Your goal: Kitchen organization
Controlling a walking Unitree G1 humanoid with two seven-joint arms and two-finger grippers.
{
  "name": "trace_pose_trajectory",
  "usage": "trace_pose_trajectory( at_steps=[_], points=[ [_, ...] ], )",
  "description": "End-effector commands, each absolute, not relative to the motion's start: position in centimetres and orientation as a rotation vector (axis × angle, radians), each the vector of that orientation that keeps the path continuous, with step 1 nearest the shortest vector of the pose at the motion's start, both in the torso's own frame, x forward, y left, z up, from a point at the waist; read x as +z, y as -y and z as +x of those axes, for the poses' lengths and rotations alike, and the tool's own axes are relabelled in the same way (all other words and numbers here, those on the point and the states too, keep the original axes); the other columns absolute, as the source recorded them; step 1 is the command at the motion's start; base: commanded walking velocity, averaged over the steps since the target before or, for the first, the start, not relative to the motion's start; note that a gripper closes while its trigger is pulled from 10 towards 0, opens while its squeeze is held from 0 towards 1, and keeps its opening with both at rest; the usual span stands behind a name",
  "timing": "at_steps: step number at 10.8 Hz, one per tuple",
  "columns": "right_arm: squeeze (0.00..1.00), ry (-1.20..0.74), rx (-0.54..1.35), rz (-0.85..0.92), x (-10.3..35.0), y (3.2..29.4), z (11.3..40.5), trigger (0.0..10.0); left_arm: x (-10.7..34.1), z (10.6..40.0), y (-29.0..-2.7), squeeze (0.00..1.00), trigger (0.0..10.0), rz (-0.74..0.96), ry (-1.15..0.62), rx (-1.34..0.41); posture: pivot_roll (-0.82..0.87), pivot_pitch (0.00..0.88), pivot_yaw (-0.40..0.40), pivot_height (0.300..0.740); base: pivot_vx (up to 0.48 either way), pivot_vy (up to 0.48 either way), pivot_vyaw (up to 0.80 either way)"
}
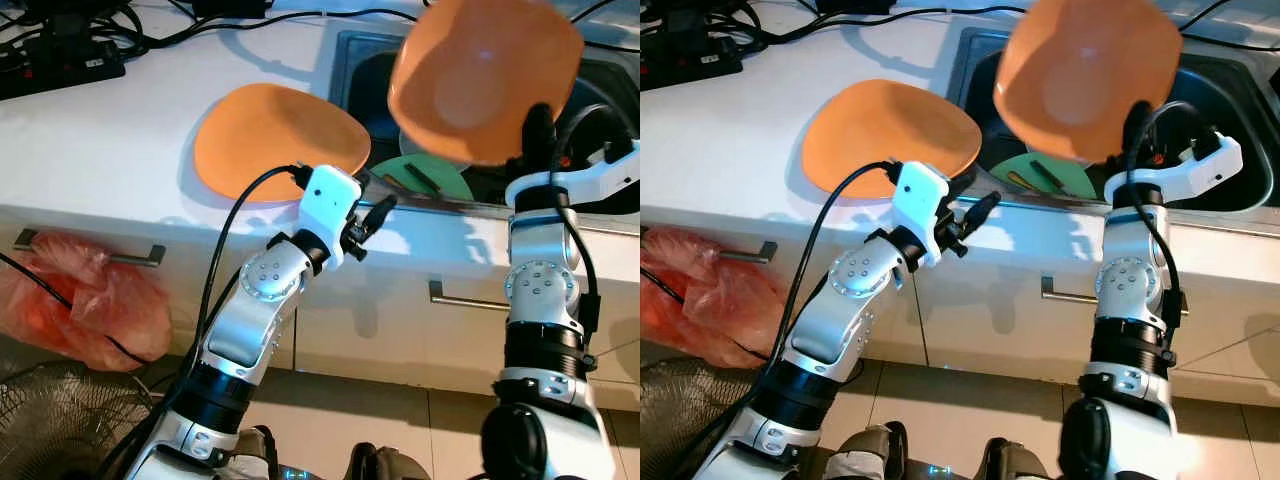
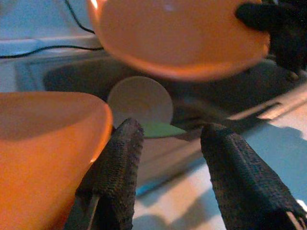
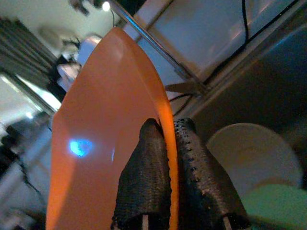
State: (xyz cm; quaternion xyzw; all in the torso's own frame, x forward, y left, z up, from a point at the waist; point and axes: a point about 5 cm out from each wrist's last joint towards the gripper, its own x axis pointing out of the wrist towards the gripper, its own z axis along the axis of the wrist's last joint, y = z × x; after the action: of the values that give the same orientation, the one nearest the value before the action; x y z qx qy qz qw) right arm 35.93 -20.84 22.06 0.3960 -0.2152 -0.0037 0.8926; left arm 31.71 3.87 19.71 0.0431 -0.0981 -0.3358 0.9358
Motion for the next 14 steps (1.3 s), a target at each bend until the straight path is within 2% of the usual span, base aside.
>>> trace_pose_trajectory(
  at_steps=[1,4,8,14],
  points=[
    [0.00,0.493,0.002,0.766,23.1,20.7,36.1,10.0,20.6,32.0,-4.4,0.00,10.0,0.063,0.256,-0.612,0.12,0.160,-0.037,0.740,0.000,0.000,0.00],
    [0.00,0.512,-0.017,0.675,23.3,20.6,36.2,10.0,21.5,32.2,-5.4,0.00,10.0,-0.002,0.310,-0.556,0.12,0.161,-0.037,0.740,0.000,0.000,0.00],
    [0.00,0.515,-0.083,0.531,23.4,21.3,36.8,10.0,19.9,31.4,-4.1,0.00,10.0,-0.004,0.250,-0.658,0.12,0.158,-0.040,0.740,0.000,0.000,0.00],
    [0.00,0.433,-0.088,0.145,22.2,21.2,38.0,10.0,18.9,31.0,-3.6,0.00,10.0,0.029,0.203,-0.719,0.12,0.149,-0.037,0.740,0.000,0.000,0.00]
  ],
)
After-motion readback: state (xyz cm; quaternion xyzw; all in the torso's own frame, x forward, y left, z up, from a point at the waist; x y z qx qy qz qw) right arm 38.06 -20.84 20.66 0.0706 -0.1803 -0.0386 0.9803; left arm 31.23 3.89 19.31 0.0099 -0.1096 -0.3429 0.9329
